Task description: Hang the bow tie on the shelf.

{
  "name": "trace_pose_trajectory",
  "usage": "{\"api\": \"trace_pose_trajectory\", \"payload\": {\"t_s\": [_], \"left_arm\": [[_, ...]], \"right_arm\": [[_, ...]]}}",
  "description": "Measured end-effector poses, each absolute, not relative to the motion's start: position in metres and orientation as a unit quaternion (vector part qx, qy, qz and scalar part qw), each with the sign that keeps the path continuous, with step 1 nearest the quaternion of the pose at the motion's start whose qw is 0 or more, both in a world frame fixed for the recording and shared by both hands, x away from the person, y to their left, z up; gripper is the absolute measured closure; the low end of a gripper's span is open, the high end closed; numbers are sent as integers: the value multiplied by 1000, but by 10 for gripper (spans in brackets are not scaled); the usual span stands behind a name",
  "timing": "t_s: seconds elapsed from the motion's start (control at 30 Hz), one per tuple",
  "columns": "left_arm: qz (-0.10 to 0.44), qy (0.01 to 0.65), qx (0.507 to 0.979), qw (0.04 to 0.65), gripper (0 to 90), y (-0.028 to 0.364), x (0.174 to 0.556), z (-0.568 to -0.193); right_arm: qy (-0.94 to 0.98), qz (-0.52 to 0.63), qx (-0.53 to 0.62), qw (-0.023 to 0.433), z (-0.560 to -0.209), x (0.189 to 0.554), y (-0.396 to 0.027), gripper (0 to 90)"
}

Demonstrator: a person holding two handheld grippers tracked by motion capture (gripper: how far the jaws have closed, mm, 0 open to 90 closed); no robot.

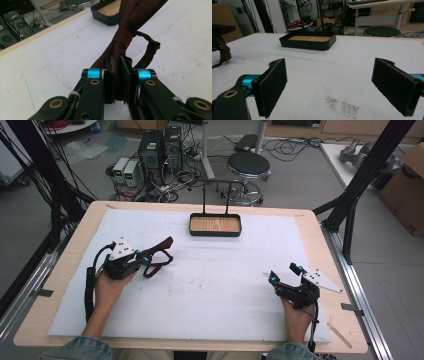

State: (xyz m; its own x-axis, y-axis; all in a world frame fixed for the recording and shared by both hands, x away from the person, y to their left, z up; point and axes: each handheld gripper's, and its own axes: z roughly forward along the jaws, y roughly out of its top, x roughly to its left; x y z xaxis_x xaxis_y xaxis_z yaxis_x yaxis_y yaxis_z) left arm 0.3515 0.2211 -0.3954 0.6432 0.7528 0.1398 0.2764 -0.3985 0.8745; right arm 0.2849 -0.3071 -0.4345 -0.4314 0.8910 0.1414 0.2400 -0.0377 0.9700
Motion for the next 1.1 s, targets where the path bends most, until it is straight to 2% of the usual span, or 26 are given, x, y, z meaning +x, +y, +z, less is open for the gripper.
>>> {"api": "trace_pose_trajectory", "payload": {"t_s": [0.83, 1.1], "left_arm": [[290, 326, 767, 471, 819, 177, 427, -332], [301, 306, 767, 478, 820, 169, 448, -310]], "right_arm": [[628, 568, 449, 284, -435, 286, -309, 120], [628, 569, 450, 282, -435, 286, -309, 120]]}}
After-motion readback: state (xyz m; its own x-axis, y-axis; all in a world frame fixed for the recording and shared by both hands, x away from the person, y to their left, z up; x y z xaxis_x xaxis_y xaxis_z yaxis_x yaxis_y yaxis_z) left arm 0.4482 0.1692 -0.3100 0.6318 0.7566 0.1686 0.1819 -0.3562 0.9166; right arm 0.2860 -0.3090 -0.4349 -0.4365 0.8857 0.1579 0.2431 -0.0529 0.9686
